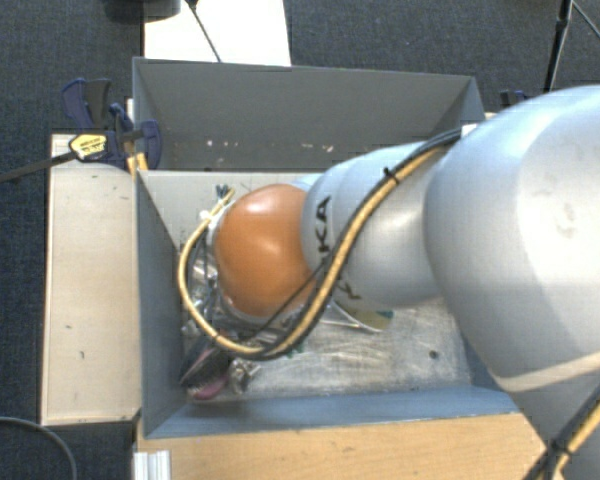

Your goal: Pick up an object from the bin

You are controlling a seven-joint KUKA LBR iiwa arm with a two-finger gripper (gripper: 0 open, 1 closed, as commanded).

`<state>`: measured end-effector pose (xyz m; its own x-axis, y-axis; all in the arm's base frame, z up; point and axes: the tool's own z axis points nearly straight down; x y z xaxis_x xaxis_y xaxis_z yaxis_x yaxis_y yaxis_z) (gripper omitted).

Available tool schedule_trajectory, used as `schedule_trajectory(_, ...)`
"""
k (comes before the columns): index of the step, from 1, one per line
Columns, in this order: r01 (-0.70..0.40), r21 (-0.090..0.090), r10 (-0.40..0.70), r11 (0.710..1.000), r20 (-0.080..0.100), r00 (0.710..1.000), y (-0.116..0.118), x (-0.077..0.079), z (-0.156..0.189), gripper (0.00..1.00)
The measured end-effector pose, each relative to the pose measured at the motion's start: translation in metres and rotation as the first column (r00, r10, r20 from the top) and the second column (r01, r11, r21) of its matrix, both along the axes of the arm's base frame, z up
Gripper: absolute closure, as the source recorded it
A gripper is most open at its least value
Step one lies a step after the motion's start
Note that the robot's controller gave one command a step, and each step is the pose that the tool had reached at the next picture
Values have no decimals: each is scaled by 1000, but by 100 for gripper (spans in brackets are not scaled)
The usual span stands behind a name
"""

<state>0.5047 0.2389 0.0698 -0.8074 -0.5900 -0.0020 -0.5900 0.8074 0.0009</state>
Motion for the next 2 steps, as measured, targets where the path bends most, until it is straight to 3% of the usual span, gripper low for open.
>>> schedule_trajectory(1,-270,-1,270,963,3,963,17,-7,31,0)
schedule_trajectory(2,-536,-2,536,844,4,844,5,13,31,0)
